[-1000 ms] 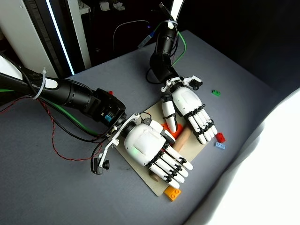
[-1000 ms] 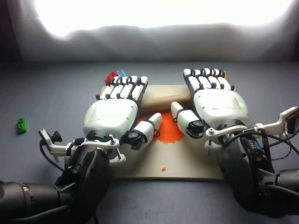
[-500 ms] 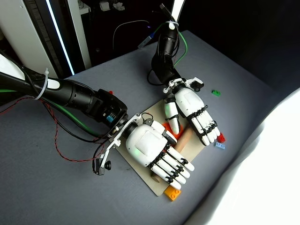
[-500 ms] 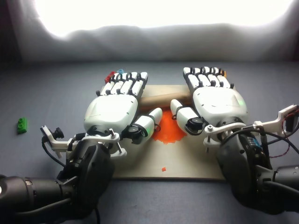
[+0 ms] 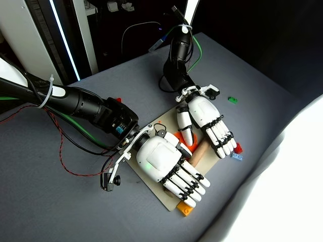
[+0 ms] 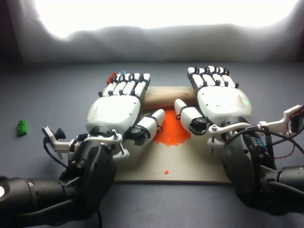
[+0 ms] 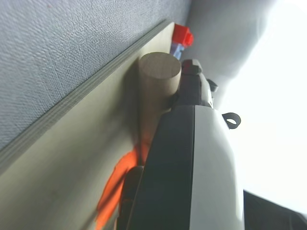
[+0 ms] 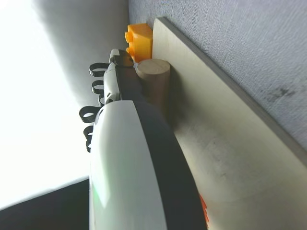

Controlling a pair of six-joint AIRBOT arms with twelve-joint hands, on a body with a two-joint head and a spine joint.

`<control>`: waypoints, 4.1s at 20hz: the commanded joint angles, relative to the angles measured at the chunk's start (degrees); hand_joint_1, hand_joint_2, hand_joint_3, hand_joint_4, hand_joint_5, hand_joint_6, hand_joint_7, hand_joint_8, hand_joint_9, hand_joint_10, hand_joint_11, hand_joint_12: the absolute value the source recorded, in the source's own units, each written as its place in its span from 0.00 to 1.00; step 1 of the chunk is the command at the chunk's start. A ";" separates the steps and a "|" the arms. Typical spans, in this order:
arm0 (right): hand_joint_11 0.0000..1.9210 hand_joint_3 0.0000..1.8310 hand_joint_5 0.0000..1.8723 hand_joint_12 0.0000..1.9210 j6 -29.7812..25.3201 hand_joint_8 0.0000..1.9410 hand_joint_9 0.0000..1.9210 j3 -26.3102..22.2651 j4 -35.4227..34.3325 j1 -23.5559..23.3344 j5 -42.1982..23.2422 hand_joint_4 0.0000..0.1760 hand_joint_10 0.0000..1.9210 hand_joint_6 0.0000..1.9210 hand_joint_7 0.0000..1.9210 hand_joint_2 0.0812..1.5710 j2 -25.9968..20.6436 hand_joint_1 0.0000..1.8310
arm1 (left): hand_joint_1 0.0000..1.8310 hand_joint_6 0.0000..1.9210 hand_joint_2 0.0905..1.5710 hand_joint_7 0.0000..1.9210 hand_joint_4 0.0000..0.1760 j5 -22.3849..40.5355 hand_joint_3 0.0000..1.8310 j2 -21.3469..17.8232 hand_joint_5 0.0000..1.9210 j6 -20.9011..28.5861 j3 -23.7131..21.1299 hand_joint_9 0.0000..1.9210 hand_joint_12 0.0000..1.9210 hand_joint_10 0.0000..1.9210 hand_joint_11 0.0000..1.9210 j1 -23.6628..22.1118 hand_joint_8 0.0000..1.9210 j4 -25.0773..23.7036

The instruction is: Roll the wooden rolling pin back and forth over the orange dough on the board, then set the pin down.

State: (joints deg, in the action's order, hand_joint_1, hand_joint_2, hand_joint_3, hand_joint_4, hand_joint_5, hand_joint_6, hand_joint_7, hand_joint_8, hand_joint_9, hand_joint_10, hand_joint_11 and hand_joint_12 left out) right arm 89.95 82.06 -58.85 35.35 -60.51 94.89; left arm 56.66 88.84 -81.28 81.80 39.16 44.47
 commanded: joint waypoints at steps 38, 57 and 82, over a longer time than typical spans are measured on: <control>0.00 0.00 0.03 0.00 -0.10 0.00 0.00 0.17 3.57 -0.39 -4.88 0.00 0.00 0.00 0.02 0.99 -0.11 0.00 | 0.00 0.00 0.95 0.01 0.00 0.18 0.00 0.35 0.01 -1.47 2.91 0.00 0.00 0.00 0.00 -1.37 0.00 -4.10; 0.00 0.00 0.17 0.20 0.68 0.00 0.12 -0.56 3.60 0.45 -5.65 0.00 0.01 0.00 0.17 1.00 -0.14 0.00 | 0.00 0.00 0.95 0.14 0.00 0.44 0.00 -0.40 0.12 -0.93 1.61 0.10 0.12 0.00 0.00 -0.93 0.01 -4.05; 0.00 0.01 0.15 0.13 0.30 0.00 0.11 -4.27 3.57 2.15 -8.06 0.00 0.00 0.00 0.15 1.00 -0.61 0.00 | 0.00 0.00 0.96 0.11 0.00 1.26 0.00 -2.41 0.10 -0.35 -2.87 0.07 0.05 0.00 0.00 1.70 0.00 -2.86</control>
State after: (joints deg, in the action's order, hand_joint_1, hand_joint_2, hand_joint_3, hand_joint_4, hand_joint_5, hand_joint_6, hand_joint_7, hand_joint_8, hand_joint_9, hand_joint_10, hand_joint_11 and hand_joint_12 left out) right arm 90.26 77.91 -57.43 37.08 -65.67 94.45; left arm 55.27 86.67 -81.52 79.02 40.18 42.22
